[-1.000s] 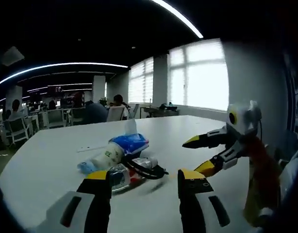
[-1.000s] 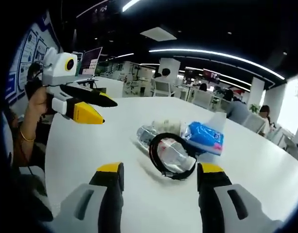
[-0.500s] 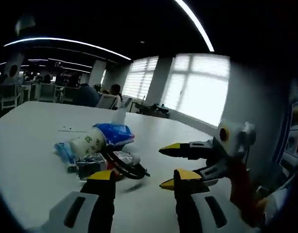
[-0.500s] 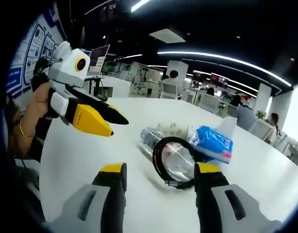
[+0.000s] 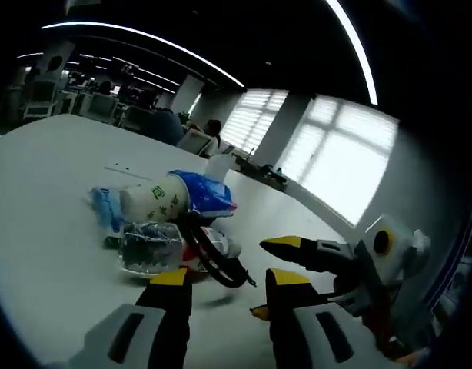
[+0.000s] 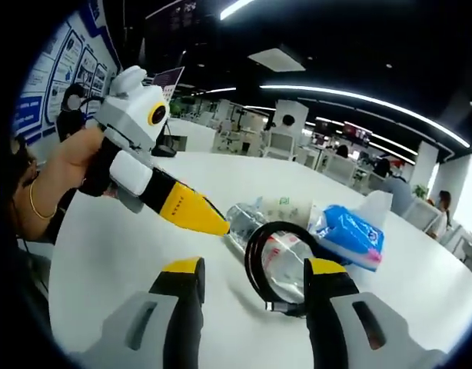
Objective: Arrange the tabletop items into an orderly group along one side of the table until the central work area is clear of visible clutter.
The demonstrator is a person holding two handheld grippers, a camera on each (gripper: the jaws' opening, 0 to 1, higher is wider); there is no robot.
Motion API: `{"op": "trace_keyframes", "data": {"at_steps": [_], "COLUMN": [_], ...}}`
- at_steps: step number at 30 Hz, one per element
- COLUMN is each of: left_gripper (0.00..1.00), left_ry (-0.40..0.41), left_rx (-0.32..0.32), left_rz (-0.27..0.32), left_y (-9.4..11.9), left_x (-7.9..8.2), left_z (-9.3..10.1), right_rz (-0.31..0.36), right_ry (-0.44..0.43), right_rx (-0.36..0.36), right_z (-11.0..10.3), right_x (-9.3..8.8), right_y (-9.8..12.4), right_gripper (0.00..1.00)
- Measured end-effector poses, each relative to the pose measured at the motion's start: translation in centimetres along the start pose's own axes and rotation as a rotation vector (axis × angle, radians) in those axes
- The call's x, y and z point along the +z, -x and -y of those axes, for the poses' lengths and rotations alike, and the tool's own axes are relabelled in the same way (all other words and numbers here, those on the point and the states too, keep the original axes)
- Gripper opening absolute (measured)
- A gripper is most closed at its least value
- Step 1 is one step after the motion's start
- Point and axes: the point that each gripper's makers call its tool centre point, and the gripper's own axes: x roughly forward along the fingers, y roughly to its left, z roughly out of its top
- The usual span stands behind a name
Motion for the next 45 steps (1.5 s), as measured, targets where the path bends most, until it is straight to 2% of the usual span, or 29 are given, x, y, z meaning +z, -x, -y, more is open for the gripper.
{"op": "trace_keyframes", "data": {"at_steps": [2,3,11,14,16,17,18,21,23,28,36,41,45], "left_gripper": [0.36,0.36,0.36,0.36,0.36,0.36,0.35,0.3,0.24,0.2,0.14,0.12,0.1], "left_ry": [0.074,0.103,0.073,0.178,0.181,0.187,0.192,0.193,0.183,0.163,0.201,0.231,0.23], "left_rx": [-0.076,-0.087,-0.066,-0.064,-0.071,-0.075,-0.072,-0.048,-0.026,0.006,0.003,-0.007,-0.006], "left_rz": [0.013,0.013,-0.018,0.013,0.005,-0.002,-0.011,-0.042,-0.032,-0.029,-0.038,-0.046,-0.042], "left_y": [-0.8,-1.1,-2.0,-1.9,-1.9,-2.9,-3.0,-3.5,-3.7,-4.1,-3.3,-3.4,-3.3], "left_x": [0.3,0.5,0.4,0.6,0.5,0.8,0.5,-0.1,0.0,0.4,-0.2,-0.3,-0.2], "left_z": [1.0,1.0,0.5,0.1,0.1,-0.1,0.0,-0.4,-0.8,-1.6,-1.3,-0.8,-0.5], "right_rz": [-0.003,-0.004,-0.025,-0.042,-0.048,-0.05,-0.051,-0.046,-0.056,-0.064,-0.058,-0.071,-0.077], "right_ry": [-0.017,-0.017,-0.014,-0.006,0.001,0.004,0.004,0.001,0.005,0.01,0.019,0.049,0.111], "right_rx": [0.021,0.021,0.016,0.013,0.008,0.006,0.006,0.015,0.017,0.018,-0.017,-0.028,-0.036], "right_z": [-0.2,-0.3,-0.1,0.0,0.0,0.0,0.0,-0.5,-0.8,-1.0,-0.3,-0.4,-0.5], "right_x": [-0.2,-0.3,-0.8,-1.3,-1.4,-1.4,-1.4,-1.6,-1.9,-2.3,-2.4,-2.7,-2.7], "right_y": [-0.6,-0.7,-1.3,-1.7,-1.9,-2.0,-2.1,-3.2,-3.8,-4.3,-4.4,-4.6,-4.6], "right_gripper": [0.46,0.46,0.43,0.41,0.37,0.36,0.34,0.31,0.31,0.25,0.17,0.13,0.11]}}
